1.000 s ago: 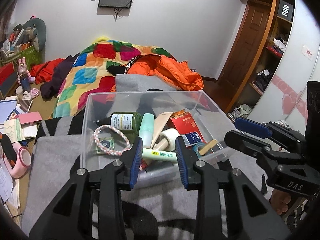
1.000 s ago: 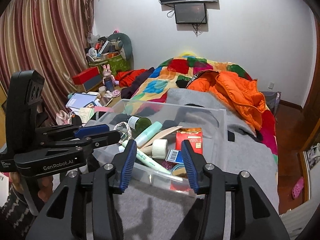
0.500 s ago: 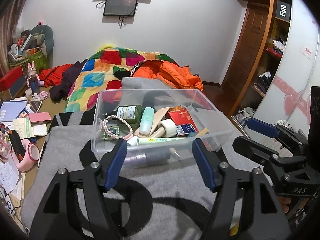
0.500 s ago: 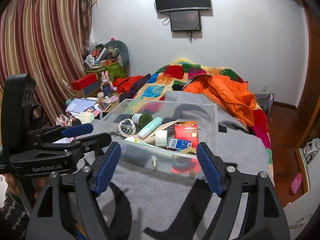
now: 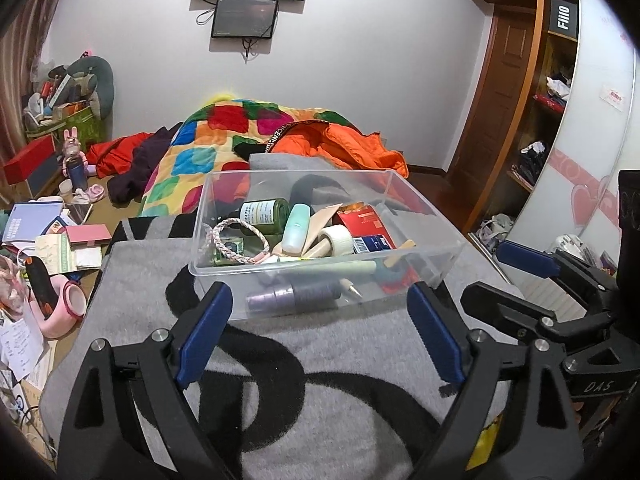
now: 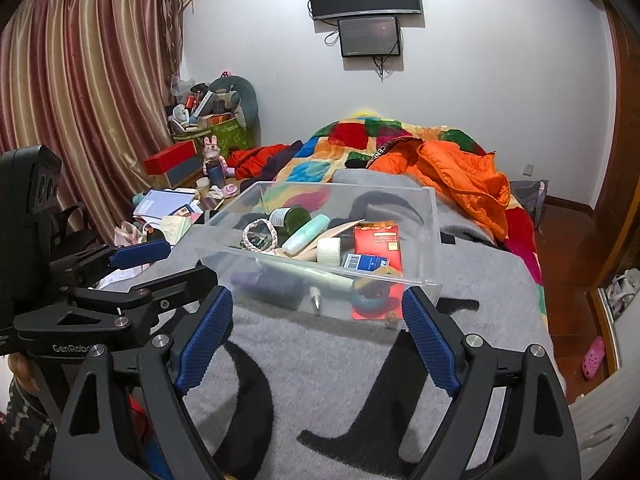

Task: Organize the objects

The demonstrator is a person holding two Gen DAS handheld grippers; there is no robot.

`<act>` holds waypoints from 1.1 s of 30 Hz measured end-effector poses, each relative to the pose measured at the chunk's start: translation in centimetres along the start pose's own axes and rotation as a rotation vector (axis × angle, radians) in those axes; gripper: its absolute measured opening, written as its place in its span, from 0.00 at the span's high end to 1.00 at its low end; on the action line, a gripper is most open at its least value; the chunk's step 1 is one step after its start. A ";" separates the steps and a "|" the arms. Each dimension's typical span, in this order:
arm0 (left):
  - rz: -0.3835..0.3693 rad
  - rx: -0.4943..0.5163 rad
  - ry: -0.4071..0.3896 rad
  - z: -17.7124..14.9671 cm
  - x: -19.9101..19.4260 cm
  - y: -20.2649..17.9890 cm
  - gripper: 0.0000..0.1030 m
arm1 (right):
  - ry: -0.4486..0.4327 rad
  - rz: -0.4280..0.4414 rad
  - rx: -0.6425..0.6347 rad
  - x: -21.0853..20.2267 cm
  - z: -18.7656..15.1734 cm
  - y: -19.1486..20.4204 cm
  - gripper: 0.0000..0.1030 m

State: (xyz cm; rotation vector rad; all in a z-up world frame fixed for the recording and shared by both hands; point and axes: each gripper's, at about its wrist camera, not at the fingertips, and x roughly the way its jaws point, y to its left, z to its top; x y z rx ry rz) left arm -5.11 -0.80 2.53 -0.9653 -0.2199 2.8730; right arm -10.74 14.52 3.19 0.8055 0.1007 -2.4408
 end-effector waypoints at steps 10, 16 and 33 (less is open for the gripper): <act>-0.007 -0.014 0.006 -0.3 0.1 0.2 0.13 | 0.001 0.001 0.013 0.0 0.0 -0.1 0.18; -0.006 -0.015 0.005 -0.3 0.1 0.2 0.13 | 0.005 0.006 0.017 0.0 -0.1 -0.2 0.18; 0.001 -0.019 -0.003 -0.1 -0.1 0.5 0.13 | 0.007 0.015 0.021 -0.2 -0.2 0.0 0.18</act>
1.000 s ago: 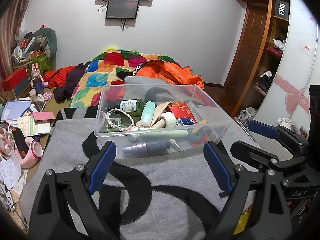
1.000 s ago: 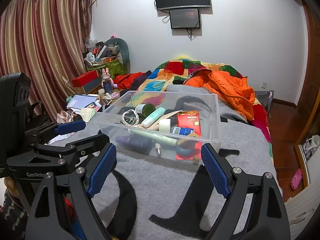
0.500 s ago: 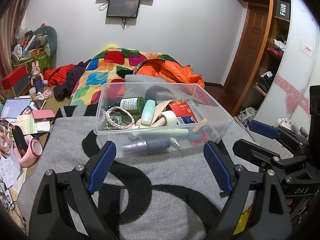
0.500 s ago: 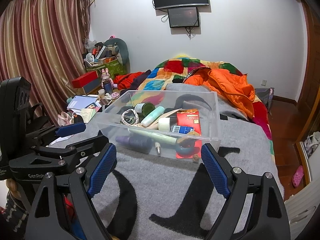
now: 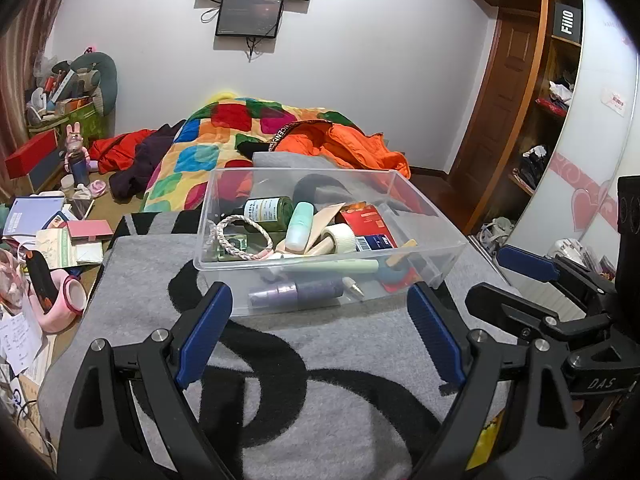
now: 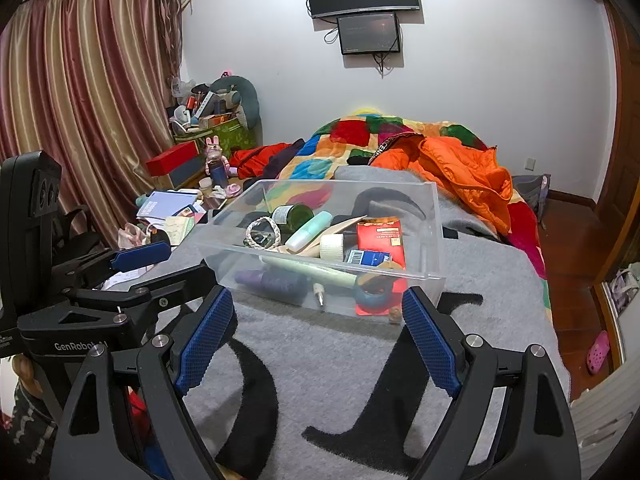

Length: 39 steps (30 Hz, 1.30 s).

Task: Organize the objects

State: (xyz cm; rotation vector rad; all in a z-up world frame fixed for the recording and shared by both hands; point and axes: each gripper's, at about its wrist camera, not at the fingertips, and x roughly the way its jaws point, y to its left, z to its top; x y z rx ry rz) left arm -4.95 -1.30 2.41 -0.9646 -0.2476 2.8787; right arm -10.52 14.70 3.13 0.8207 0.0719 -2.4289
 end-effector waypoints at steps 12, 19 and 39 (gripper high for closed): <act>0.004 -0.008 0.003 -0.1 -0.2 0.2 0.12 | 0.001 0.005 0.004 0.0 -0.1 0.1 0.18; 0.004 -0.013 0.008 -0.3 -0.2 0.2 0.09 | 0.006 0.011 0.016 0.0 -0.3 0.1 0.18; 0.002 -0.002 0.015 -0.6 -0.2 -0.2 0.09 | 0.013 0.023 0.024 -0.1 -0.3 0.2 0.18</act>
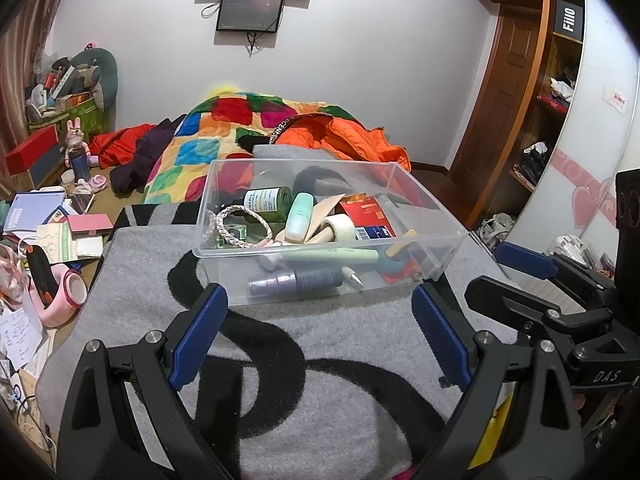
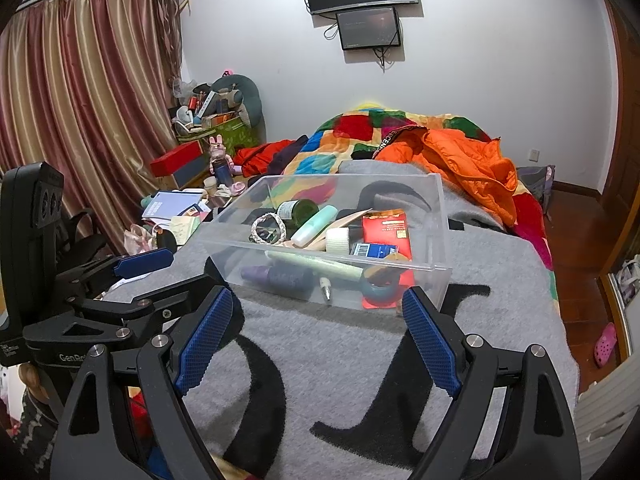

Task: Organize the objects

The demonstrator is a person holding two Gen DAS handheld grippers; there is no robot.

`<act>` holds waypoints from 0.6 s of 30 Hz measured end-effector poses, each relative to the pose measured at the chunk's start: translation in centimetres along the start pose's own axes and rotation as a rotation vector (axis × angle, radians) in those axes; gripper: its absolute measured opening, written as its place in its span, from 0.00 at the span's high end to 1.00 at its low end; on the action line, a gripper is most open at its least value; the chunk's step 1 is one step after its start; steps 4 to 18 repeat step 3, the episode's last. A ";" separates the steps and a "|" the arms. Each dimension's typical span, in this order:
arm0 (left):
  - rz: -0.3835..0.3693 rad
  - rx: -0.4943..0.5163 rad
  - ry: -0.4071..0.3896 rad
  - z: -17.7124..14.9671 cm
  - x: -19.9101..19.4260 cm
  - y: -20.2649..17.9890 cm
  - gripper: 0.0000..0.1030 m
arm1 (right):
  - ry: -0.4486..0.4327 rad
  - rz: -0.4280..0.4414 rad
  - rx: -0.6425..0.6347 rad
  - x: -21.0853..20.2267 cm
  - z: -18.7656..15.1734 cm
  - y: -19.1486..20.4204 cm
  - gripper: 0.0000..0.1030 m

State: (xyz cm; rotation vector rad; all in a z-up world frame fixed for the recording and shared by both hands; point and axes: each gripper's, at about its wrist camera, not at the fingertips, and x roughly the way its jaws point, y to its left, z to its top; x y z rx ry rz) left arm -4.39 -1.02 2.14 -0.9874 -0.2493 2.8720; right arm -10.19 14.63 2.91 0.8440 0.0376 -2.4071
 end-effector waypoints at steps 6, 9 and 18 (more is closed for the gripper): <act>0.005 0.003 -0.003 0.1 -0.2 0.0 0.08 | 0.000 0.000 0.000 0.1 0.0 -0.1 0.17; 0.005 0.003 -0.003 0.1 -0.2 0.0 0.08 | 0.000 0.000 0.000 0.1 0.0 -0.1 0.17; 0.005 0.003 -0.003 0.1 -0.2 0.0 0.08 | 0.000 0.000 0.000 0.1 0.0 -0.1 0.17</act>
